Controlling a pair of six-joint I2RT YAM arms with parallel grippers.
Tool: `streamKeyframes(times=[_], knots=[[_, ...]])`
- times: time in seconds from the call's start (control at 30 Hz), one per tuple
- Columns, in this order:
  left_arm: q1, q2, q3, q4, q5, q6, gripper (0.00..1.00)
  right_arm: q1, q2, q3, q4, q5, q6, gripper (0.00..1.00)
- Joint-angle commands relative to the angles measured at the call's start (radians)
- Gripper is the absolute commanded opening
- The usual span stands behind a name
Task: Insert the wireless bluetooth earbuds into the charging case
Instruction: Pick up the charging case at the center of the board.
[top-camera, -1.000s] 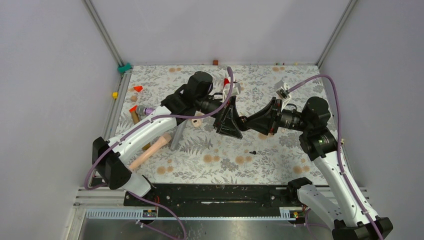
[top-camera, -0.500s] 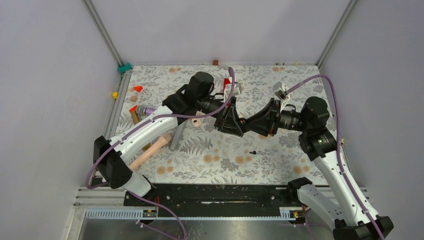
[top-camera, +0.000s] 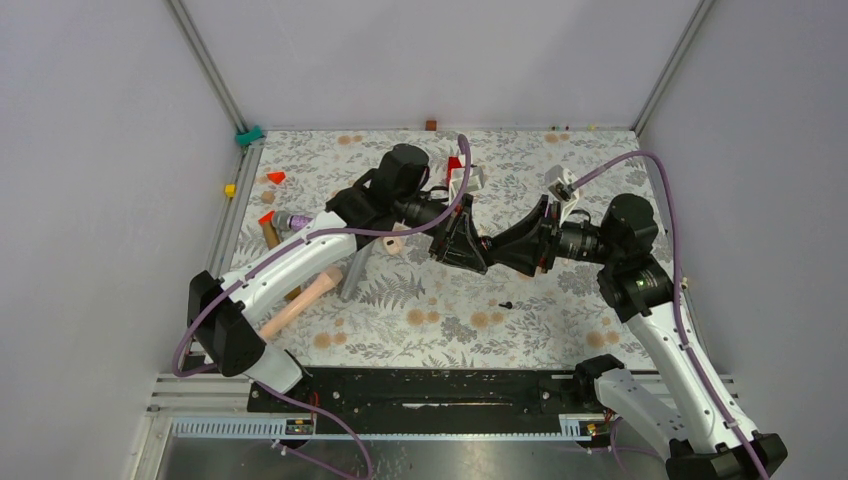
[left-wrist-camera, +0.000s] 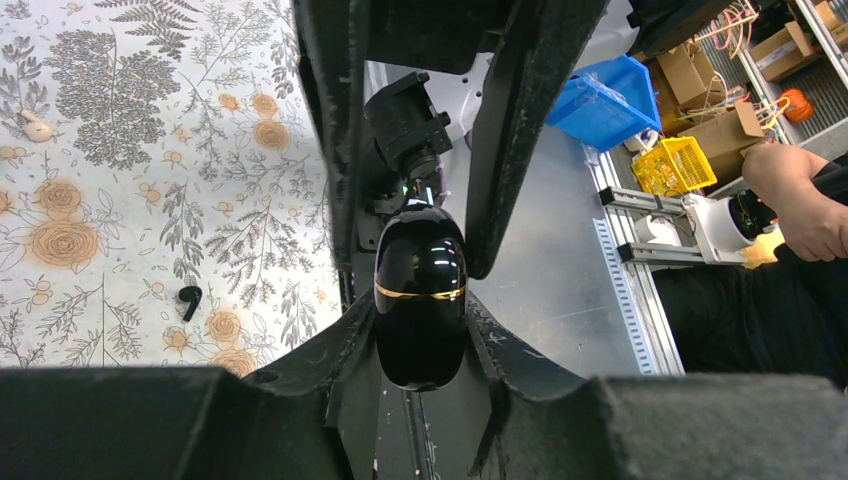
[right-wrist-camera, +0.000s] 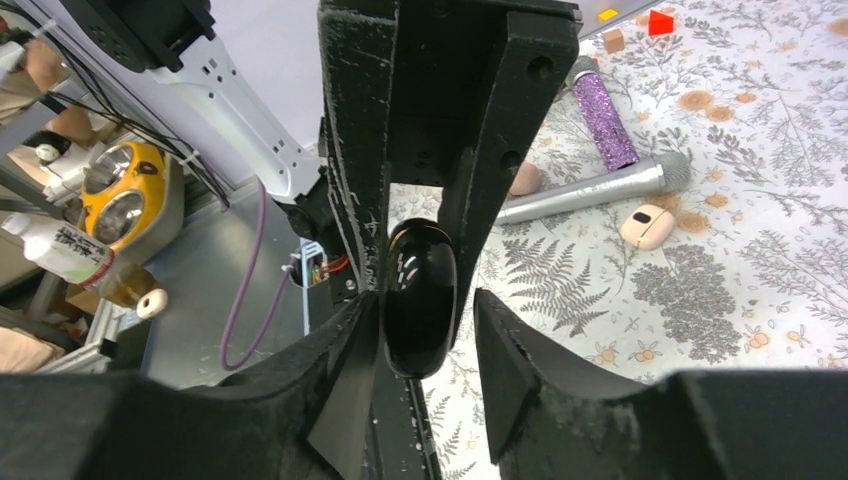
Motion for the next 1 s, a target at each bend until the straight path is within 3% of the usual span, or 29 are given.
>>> streamKeyframes(times=[0.0, 0.17, 0.3, 0.97], knots=[[-0.015, -0.017, 0.009, 0.043, 0.045, 0.016, 0.00, 0.010, -0.023, 0.015, -0.037, 0.041, -0.085, 0.53], [-0.014, -0.033, 0.001, 0.038, 0.071, 0.030, 0.00, 0.005, -0.039, 0.027, -0.086, 0.080, -0.144, 0.66], [-0.015, -0.039, -0.009, 0.038, 0.070, 0.038, 0.00, -0.006, -0.044, 0.029, -0.088, 0.083, -0.148, 0.71], [-0.014, -0.044, -0.029, 0.036, 0.082, 0.057, 0.00, -0.043, -0.074, 0.061, -0.148, 0.174, -0.209, 0.78]])
